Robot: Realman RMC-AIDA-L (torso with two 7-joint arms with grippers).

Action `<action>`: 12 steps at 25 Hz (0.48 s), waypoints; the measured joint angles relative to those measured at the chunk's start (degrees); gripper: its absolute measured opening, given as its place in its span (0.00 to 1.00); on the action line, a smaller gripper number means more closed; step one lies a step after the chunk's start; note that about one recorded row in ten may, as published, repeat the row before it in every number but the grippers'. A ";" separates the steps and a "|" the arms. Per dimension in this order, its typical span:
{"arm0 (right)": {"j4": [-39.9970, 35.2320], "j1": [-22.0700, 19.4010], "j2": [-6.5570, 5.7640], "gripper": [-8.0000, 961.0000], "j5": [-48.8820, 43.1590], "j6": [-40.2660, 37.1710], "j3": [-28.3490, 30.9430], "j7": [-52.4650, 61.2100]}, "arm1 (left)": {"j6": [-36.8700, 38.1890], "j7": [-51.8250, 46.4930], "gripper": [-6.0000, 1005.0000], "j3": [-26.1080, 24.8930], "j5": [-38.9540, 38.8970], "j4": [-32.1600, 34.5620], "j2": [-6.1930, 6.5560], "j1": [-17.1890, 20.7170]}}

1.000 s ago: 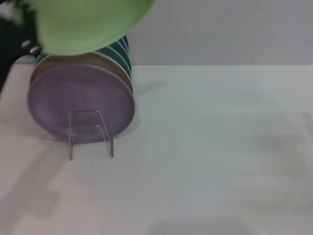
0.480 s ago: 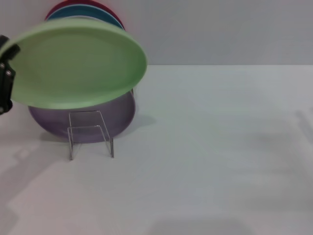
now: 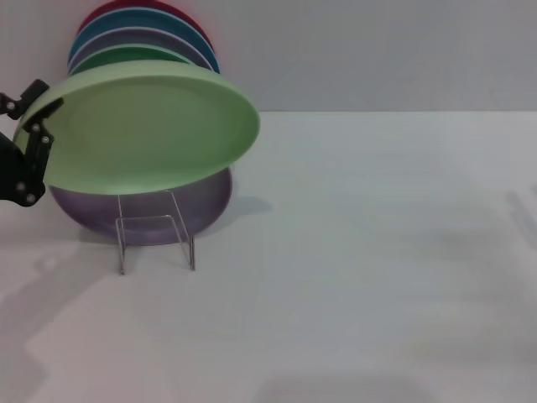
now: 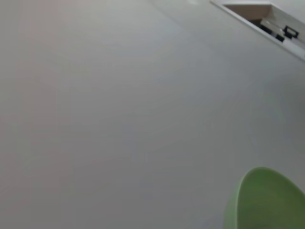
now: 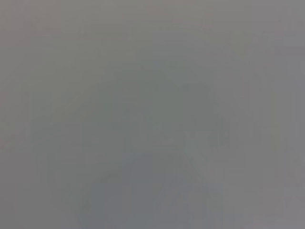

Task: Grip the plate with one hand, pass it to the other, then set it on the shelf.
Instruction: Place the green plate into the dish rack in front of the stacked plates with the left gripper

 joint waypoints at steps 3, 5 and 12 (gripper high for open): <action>0.00 0.01 0.00 0.56 -0.31 0.72 0.01 -0.64 | -1.42 1.53 0.08 0.29 0.00 0.10 -0.20 -0.10; 0.00 0.07 0.00 0.56 -0.38 1.20 0.01 -0.89 | -2.14 2.03 0.08 0.72 0.00 0.16 -0.25 -0.17; 0.00 0.22 0.00 0.57 -0.37 2.05 0.01 -1.18 | -4.47 4.18 0.08 1.95 0.00 1.11 -0.96 -0.18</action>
